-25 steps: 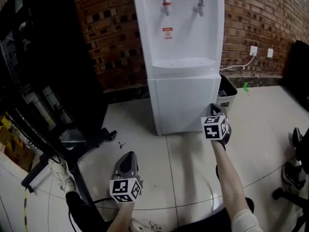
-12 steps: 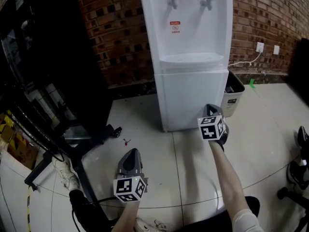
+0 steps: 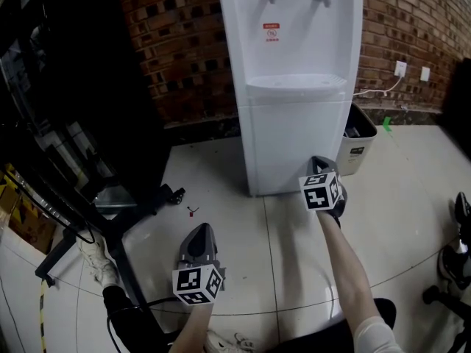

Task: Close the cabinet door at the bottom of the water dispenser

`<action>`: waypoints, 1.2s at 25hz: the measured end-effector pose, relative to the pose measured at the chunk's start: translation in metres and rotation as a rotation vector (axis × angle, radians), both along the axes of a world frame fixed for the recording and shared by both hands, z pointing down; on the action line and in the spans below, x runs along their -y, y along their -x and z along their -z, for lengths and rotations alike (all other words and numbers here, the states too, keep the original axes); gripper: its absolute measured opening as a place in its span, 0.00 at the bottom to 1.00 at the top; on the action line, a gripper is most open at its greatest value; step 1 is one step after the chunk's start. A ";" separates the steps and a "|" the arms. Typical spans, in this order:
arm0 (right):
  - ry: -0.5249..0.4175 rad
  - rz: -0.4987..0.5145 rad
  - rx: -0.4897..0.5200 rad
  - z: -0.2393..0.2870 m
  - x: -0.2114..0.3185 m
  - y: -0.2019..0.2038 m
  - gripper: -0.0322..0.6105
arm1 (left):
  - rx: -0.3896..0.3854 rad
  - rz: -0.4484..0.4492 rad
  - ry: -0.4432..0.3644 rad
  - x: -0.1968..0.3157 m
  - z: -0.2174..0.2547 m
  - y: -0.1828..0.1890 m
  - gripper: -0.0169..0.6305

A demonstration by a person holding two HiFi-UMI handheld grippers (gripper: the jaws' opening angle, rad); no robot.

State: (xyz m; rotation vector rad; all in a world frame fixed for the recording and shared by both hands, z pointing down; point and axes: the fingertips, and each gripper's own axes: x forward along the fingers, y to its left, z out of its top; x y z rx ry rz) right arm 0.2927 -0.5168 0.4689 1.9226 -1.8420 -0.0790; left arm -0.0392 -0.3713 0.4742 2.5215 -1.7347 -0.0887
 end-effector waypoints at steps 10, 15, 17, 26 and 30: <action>-0.110 0.132 0.109 0.037 -0.079 0.031 0.05 | -0.032 0.013 -0.029 -0.017 0.037 0.005 0.05; -0.227 0.215 0.180 0.079 -0.159 0.070 0.05 | -0.096 -0.015 -0.045 -0.066 0.060 -0.006 0.04; -0.263 0.188 0.236 0.086 -0.196 0.083 0.05 | -0.094 -0.036 -0.057 -0.090 0.064 -0.013 0.04; -0.261 0.256 0.431 0.080 -0.310 0.150 0.05 | -0.022 -0.182 -0.154 -0.165 0.085 -0.051 0.04; -0.284 0.287 0.393 0.081 -0.334 0.161 0.05 | -0.008 -0.203 -0.178 -0.178 0.091 -0.058 0.04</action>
